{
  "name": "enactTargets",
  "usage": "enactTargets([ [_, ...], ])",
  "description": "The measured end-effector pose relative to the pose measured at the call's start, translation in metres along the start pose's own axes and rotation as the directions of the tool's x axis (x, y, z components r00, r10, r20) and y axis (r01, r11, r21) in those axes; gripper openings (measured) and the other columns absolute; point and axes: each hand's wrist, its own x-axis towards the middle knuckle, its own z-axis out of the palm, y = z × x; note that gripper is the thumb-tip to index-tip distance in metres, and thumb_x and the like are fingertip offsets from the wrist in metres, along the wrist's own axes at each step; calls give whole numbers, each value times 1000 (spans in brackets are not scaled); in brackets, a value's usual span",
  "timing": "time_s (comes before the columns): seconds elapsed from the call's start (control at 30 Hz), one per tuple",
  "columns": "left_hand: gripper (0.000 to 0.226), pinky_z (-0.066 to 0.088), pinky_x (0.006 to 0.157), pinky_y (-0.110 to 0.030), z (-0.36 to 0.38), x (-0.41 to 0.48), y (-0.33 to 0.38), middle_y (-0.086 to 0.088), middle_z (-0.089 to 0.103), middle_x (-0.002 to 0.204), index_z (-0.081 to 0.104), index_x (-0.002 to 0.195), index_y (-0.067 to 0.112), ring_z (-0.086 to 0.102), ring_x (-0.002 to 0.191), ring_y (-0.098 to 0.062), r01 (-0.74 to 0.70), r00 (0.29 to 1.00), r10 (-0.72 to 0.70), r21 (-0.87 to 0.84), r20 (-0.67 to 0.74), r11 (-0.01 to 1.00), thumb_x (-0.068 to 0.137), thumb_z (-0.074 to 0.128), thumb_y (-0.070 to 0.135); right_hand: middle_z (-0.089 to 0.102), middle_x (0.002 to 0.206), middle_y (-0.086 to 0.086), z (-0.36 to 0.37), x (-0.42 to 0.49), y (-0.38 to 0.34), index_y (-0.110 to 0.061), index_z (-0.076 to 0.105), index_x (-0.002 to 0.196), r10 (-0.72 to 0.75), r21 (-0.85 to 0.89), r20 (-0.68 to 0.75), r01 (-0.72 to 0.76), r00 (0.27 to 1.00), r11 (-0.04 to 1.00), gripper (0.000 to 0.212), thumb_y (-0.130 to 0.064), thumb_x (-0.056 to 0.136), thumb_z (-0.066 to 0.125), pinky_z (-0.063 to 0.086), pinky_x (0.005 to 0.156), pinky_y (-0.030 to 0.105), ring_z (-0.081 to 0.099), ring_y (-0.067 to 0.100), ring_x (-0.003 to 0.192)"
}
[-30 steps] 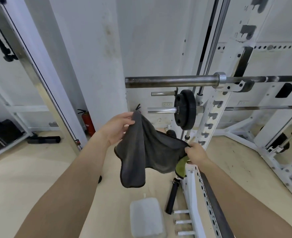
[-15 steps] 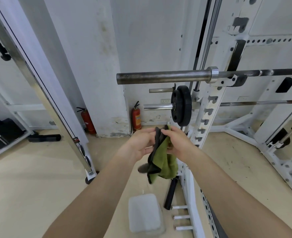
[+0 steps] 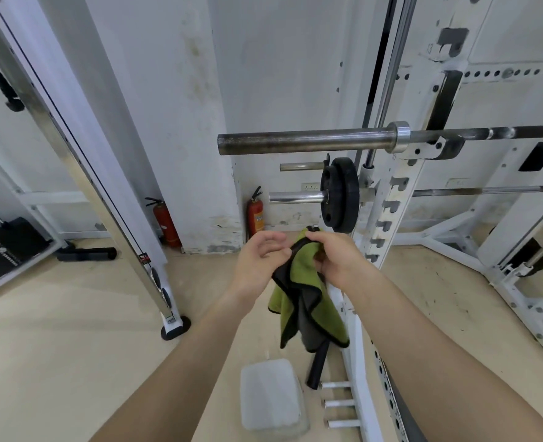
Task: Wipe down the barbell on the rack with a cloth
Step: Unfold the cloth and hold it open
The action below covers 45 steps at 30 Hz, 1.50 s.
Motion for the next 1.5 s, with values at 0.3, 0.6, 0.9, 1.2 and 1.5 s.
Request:
enactTargets([
  [0.3, 21, 56, 78, -23, 7, -20, -11, 1, 76, 102, 70, 109, 21, 71, 88, -13, -81, 996, 82, -7, 38, 997, 94, 65, 7, 64, 69, 8, 6, 5, -2, -1, 62, 98, 83, 107, -9, -82, 996, 991, 10, -10, 94, 61, 57, 52, 29, 63, 19, 57],
  [0.6, 11, 45, 59, -11, 0, -5, -11, 4, 64, 72, 65, 79, 10, 58, 60, -1, 14, 994, 13, 236, -112, 972, 83, 75, 7, 65, 77, 14, 3, 3, 7, 0, 62, 93, 52, 106, -24, -49, 998, 993, 5, 1, 92, 57, 56, 51, 29, 66, 21, 59],
  [0.9, 16, 49, 63, -17, -10, 6, -7, 7, 68, 78, 72, 77, 17, 61, 66, -10, -44, 997, 11, 475, 72, 879, 78, 74, 1, 68, 83, 17, -3, 3, 18, 1, 60, 104, 50, 161, -11, -47, 999, 986, 14, 3, 90, 57, 59, 61, 35, 71, 25, 66],
  [1.2, 20, 41, 60, -24, -14, 4, -8, 1, 51, 63, 58, 64, 17, 49, 62, -14, 214, 882, -221, 65, 417, 975, 81, 69, 16, 69, 90, 19, -12, 2, 27, -4, 58, 103, 24, 187, 53, -34, 998, 982, 14, -2, 91, 64, 59, 63, 34, 72, 26, 73],
  [1.5, 29, 42, 54, -23, -26, 12, -11, 3, 62, 67, 58, 69, 16, 54, 59, -12, 85, 927, -203, 350, 315, 933, 78, 81, 2, 74, 88, 14, -20, -2, 31, -2, 63, 107, 44, 211, 97, -64, 994, 975, 15, -5, 92, 66, 59, 60, 30, 74, 22, 71],
])
